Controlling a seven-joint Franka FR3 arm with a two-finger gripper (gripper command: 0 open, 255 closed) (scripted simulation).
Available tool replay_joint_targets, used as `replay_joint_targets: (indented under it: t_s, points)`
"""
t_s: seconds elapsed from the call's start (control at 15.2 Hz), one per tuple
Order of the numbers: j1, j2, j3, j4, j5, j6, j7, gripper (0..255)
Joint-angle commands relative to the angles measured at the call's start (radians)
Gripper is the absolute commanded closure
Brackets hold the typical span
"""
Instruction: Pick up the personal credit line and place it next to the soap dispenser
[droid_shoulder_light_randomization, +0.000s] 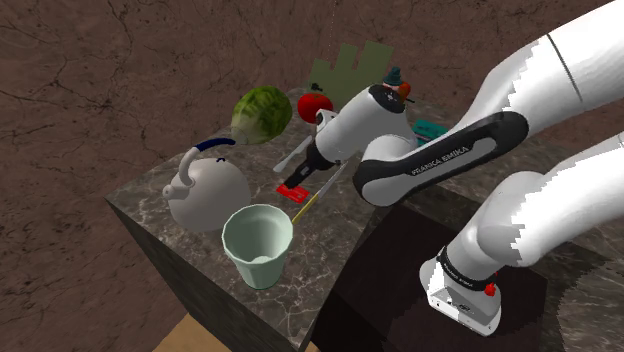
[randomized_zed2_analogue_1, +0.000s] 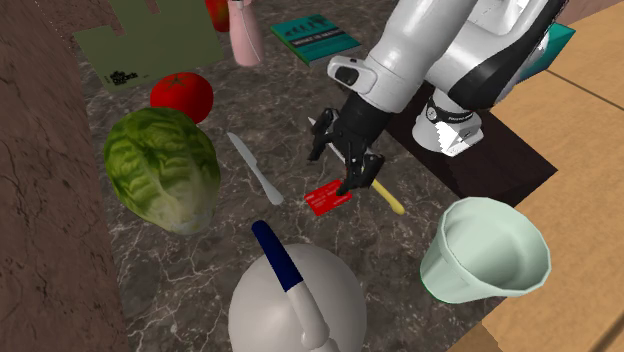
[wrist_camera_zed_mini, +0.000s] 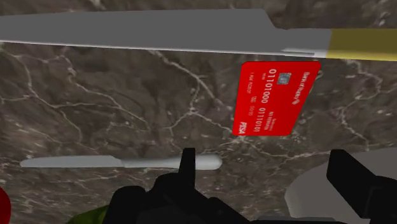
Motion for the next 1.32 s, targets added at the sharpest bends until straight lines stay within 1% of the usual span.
replay_joint_targets:
  t_s: [0.0, 0.13, 0.2, 0.26, 0.33, 0.4, 0.46, 0.53, 0.99, 1.06, 1.19, 1.25]
  points:
    - [-0.128, 0.074, 0.137, 0.014, -0.085, 0.114, 0.081, 0]
    - [-0.220, 0.111, 0.216, 0.027, -0.129, 0.142, 0.115, 0]
    - [-0.278, 0.128, 0.268, 0.034, -0.156, 0.156, 0.136, 0]
    - [-0.348, 0.143, 0.329, 0.042, -0.186, 0.170, 0.159, 0]
    - [-0.431, 0.158, 0.404, 0.050, -0.217, 0.183, 0.183, 0]
    - [-0.529, 0.171, 0.493, 0.059, -0.251, 0.196, 0.211, 0]
    - [-0.645, 0.181, 0.600, 0.068, -0.283, 0.208, 0.237, 0]
    - [-0.719, 0.186, 0.671, 0.073, -0.297, 0.215, 0.249, 0]
    - [-0.719, 0.185, 0.672, 0.073, -0.290, 0.215, 0.244, 0]
    - [-0.719, 0.185, 0.672, 0.073, -0.290, 0.215, 0.244, 255]
    - [-0.716, 0.185, 0.668, 0.071, -0.290, 0.217, 0.243, 255]
    - [-0.744, 0.186, 0.697, 0.073, -0.292, 0.219, 0.246, 255]
